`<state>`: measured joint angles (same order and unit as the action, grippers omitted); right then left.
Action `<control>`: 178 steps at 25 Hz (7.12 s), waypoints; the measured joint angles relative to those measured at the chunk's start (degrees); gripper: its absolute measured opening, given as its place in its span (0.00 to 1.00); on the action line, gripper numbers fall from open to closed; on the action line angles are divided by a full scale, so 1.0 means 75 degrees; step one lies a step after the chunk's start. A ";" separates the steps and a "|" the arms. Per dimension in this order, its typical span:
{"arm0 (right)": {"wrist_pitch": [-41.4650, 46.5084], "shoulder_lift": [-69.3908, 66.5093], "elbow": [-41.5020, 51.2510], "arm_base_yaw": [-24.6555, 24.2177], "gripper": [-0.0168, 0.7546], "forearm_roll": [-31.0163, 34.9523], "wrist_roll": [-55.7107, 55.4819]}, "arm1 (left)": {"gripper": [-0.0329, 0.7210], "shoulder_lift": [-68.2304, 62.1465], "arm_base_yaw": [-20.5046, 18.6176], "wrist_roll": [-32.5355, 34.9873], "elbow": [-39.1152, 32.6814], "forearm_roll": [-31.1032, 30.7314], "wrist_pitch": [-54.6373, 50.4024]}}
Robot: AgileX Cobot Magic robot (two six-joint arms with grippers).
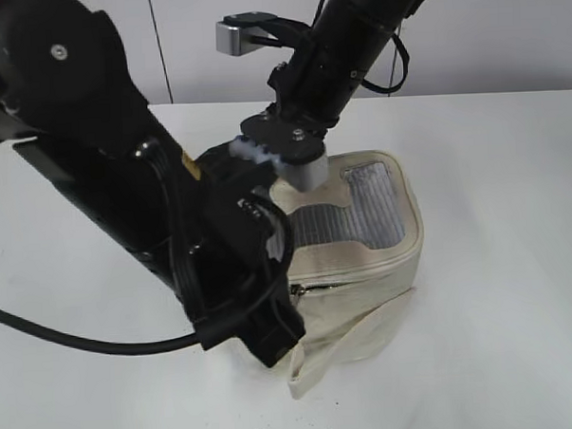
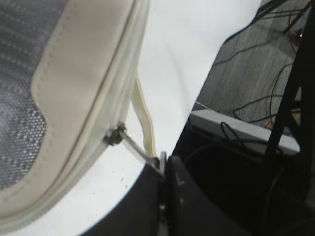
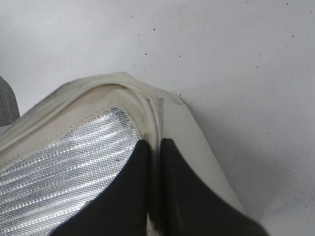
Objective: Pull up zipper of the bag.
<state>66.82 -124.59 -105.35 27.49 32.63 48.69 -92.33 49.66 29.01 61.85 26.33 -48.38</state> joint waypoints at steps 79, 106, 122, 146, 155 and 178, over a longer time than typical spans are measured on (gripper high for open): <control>0.0332 0.2634 0.3047 -0.2206 0.60 -0.1542 -0.3345 | 0.50 -0.4155 -0.2044 0.1577 0.5891 0.1348 -0.1787; -0.4258 0.3709 0.2807 -0.2206 0.60 -0.1467 -0.3008 | 0.51 -0.4183 -0.2044 0.1583 0.5891 0.1589 -0.2118; -0.1115 0.4431 0.3792 -0.3208 0.60 -0.1259 -0.2905 | 0.33 -0.4183 -0.2044 0.1583 0.5891 0.1588 -0.1956; -0.3580 0.4859 0.7927 -0.3436 0.60 0.2426 0.2042 | 0.10 -0.4278 -0.1846 0.1926 0.6020 0.1259 -0.2328; -0.3265 0.4015 0.7976 -0.3436 0.60 0.4075 0.4185 | 0.10 -0.4278 -0.1846 0.1928 0.6020 0.1259 -0.2335; -0.3588 0.3023 0.7517 -0.3412 0.03 0.4596 0.4700 | 0.10 -0.4278 -0.1846 0.1935 0.6020 0.1252 -0.2348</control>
<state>39.91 -101.92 -48.98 1.90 67.09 83.94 -124.41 35.81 43.51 107.00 35.71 -65.99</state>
